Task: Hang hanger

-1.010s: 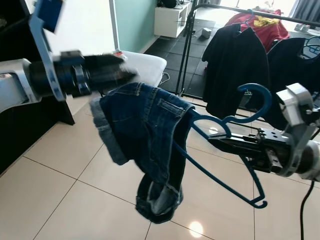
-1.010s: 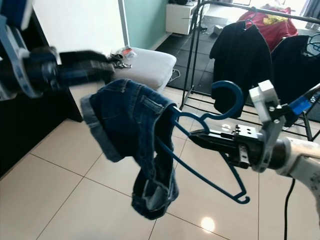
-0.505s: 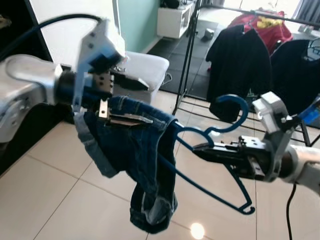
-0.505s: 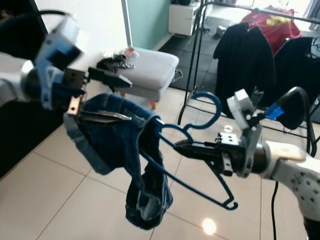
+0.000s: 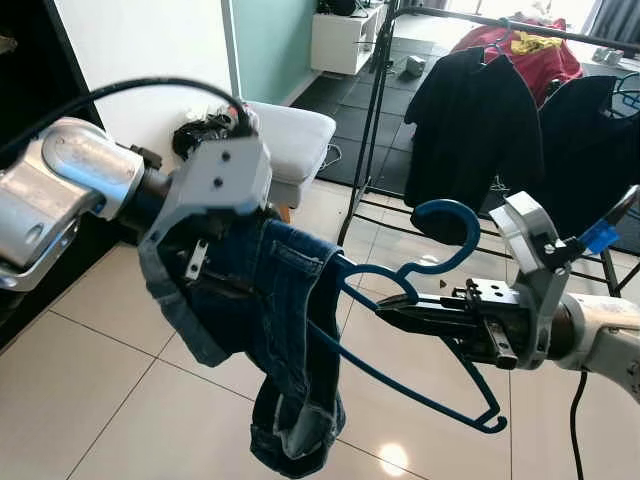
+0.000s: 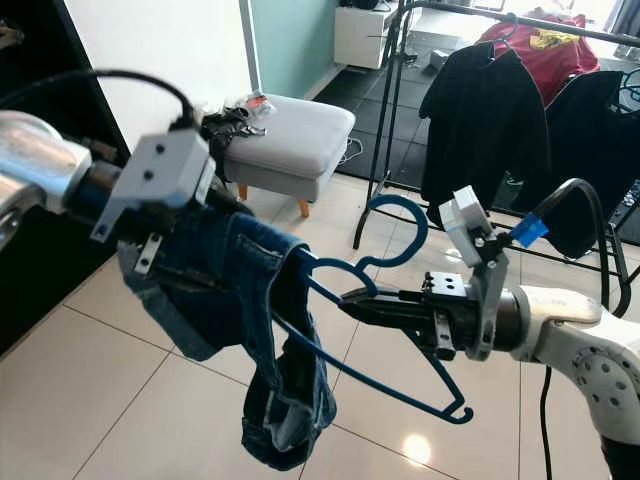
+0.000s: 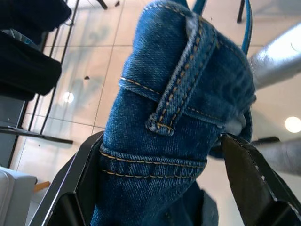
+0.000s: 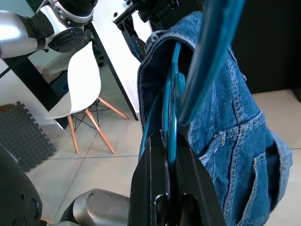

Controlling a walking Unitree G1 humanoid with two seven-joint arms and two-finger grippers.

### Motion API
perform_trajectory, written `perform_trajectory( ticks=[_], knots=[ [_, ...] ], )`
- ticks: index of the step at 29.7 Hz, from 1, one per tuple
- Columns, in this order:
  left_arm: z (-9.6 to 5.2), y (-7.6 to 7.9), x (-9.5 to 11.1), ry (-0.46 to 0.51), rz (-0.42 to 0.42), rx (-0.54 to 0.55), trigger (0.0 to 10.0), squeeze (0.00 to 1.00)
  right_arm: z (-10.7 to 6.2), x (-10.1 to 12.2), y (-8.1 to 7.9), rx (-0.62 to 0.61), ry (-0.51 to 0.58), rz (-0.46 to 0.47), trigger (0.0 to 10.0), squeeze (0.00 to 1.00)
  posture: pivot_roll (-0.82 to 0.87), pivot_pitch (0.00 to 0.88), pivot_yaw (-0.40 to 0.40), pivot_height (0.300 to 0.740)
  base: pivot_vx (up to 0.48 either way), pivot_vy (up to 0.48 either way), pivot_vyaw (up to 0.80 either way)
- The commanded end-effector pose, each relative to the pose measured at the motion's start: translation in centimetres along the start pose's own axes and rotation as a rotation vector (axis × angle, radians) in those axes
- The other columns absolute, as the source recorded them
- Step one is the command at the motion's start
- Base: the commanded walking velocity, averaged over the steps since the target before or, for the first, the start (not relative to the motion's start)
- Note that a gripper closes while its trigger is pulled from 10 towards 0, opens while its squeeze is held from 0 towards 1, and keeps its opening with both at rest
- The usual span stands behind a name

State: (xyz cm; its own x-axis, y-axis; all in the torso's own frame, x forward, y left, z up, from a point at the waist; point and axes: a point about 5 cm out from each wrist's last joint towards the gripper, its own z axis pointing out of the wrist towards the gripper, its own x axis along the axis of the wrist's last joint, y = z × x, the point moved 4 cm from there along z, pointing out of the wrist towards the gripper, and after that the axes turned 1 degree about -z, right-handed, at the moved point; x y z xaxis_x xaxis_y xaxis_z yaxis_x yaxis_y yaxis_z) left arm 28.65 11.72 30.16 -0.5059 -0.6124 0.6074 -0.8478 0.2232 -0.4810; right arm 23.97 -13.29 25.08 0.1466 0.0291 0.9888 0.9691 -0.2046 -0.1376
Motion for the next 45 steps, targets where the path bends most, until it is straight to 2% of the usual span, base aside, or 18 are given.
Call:
perform_trajectory(
  ticks=[1,2,3,4,5,21,22,24,25,26,28,33,34,36,37,41,43,45],
  knots=[
    [0.3,0.7,-1.4,-0.056,-0.032,-0.053,9.8,0.00,0.3,1.2,-0.8,0.039,0.025,-0.077,10.0,0.00,0.00,0.081,-0.001,0.740,0.000,0.000,0.00],
    [0.3,0.7,-1.4,-0.056,-0.032,-0.053,9.8,0.00,0.3,1.2,-0.8,0.039,0.025,-0.077,10.0,0.00,0.00,0.081,-0.001,0.740,0.000,0.000,0.00],
    [0.5,0.6,-1.6,-0.062,-0.041,-0.059,4.4,0.00,0.3,1.3,-0.8,0.038,0.022,-0.082,10.0,0.00,0.00,0.081,-0.001,0.740,0.000,0.000,0.00],
    [0.5,0.6,-1.6,-0.062,-0.041,-0.059,4.4,0.00,0.3,1.3,-0.8,0.038,0.022,-0.082,10.0,0.00,0.00,0.081,-0.001,0.740,0.000,0.000,0.00],
    [0.6,0.6,-1.7,-0.065,-0.048,-0.066,0.0,0.00,0.3,1.2,-0.8,0.037,0.017,-0.088,10.0,0.00,0.00,0.081,0.000,0.740,0.000,0.000,0.00],
    [1.1,1.2,-2.5,-0.075,-0.053,-0.135,0.0,0.00,-0.1,-0.4,0.6,-0.043,-0.206,-0.217,10.0,0.00,-0.01,0.081,0.007,0.740,0.000,0.000,0.00],
    [1.1,1.6,-2.6,-0.076,-0.054,-0.158,0.0,0.00,-0.4,0.0,1.7,-0.102,-0.273,-0.309,10.0,0.00,-0.01,0.081,0.007,0.740,0.000,0.000,0.00],
    [1.1,1.6,-2.6,-0.076,-0.054,-0.158,0.0,0.00,-0.4,0.0,1.7,-0.102,-0.273,-0.309,10.0,0.00,-0.01,0.081,0.007,0.740,0.000,0.000,0.00],
    [1.2,1.8,-2.7,-0.077,-0.056,-0.174,0.0,0.00,-0.7,0.6,2.6,-0.152,-0.321,-0.393,10.0,0.00,-0.01,0.078,0.006,0.740,0.000,0.000,0.00],
    [1.2,1.8,-2.7,-0.077,-0.056,-0.174,0.0,0.00,-0.7,0.6,2.6,-0.152,-0.321,-0.393,10.0,0.00,-0.01,0.078,0.006,0.740,0.000,0.000,0.00],
    [1.6,2.2,-2.9,-0.071,-0.076,-0.186,0.0,0.00,-0.6,2.0,4.0,-0.245,-0.350,-0.535,10.0,0.00,-0.01,0.072,0.007,0.740,0.000,0.000,0.00],
    [2.2,1.8,-3.3,-0.065,-0.104,-0.145,0.0,0.00,-0.2,2.6,4.7,-0.292,-0.307,-0.558,10.0,0.00,-0.01,0.069,0.008,0.740,0.000,0.000,0.00],
    [2.5,1.4,-3.6,-0.064,-0.118,-0.115,0.0,0.00,-0.1,2.6,4.9,-0.302,-0.282,-0.543,10.0,0.55,-0.01,0.069,0.008,0.740,0.000,0.000,0.00],
    [2.5,1.4,-3.6,-0.064,-0.118,-0.115,0.0,0.00,-0.1,2.6,4.9,-0.302,-0.282,-0.543,10.0,0.55,-0.01,0.069,0.008,0.740,0.000,0.000,0.00],
    [2.5,0.9,-3.9,-0.067,-0.130,-0.079,0.0,0.00,0.1,2.5,4.8,-0.300,-0.246,-0.509,10.0,1.00,-0.01,0.069,0.008,0.740,0.000,0.000,0.00],
    [2.4,0.2,-4.4,-0.068,-0.146,-0.026,0.0,0.00,-0.2,2.3,4.8,-0.311,-0.206,-0.475,10.0,1.00,-0.01,0.064,0.008,0.740,0.000,0.000,0.00],
    [2.0,-1.1,-5.2,-0.059,-0.167,0.081,0.0,0.00,-2.0,2.0,5.3,-0.396,-0.156,-0.425,10.0,1.00,-0.02,0.062,0.011,0.740,0.000,0.000,0.00],
    [2.0,-1.1,-5.2,-0.059,-0.167,0.081,0.0,0.00,-2.0,2.0,5.3,-0.396,-0.156,-0.425,10.0,1.00,-0.02,0.062,0.011,0.740,0.000,0.000,0.00]
  ],
)
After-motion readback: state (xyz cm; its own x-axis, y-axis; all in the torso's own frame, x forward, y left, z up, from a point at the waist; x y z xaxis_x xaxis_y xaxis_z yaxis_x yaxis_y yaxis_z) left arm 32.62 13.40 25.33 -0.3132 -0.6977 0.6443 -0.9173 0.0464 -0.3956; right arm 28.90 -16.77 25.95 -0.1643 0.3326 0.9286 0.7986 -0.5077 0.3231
